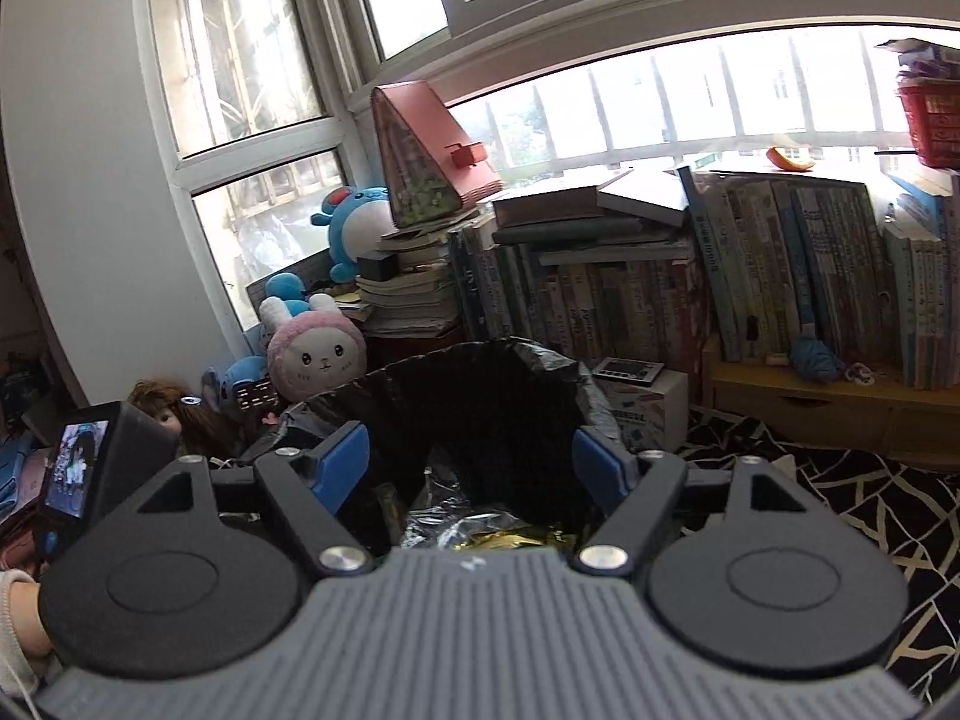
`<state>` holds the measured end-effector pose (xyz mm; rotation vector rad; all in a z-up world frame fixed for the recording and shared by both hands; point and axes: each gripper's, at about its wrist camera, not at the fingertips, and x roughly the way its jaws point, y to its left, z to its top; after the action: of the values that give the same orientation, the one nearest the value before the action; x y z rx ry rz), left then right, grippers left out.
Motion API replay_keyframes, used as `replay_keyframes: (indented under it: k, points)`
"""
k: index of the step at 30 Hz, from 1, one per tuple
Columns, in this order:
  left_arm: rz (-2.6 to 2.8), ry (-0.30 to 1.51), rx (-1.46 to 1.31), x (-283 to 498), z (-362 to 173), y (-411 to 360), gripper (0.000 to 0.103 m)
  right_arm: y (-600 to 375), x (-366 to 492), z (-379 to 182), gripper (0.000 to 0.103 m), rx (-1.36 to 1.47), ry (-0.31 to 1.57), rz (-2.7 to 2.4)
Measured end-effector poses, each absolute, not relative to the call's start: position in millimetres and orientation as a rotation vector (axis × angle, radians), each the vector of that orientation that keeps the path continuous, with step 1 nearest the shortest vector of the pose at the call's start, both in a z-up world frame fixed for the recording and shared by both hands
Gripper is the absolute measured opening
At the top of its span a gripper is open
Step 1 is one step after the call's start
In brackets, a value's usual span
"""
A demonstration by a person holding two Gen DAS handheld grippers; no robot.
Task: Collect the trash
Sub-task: 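Move the right gripper back to the brown paper envelope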
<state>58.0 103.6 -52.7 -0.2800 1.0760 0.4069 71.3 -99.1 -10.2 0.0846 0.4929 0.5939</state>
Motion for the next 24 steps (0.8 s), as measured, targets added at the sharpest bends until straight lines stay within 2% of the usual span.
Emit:
replay_keyframes:
  k: [13, 24]
  points:
    - [0.408, 1.076, -0.28, 58.1, -53.6, 103.6, 0.056, -159.8, 95.3, -59.5, 0.095, 0.069, 0.619, 0.337]
    - [0.406, 1.076, -0.279, 58.0, -53.7, 104.1, 0.056, -167.7, 102.5, -122.4, 0.095, -0.056, 0.759, 0.252]
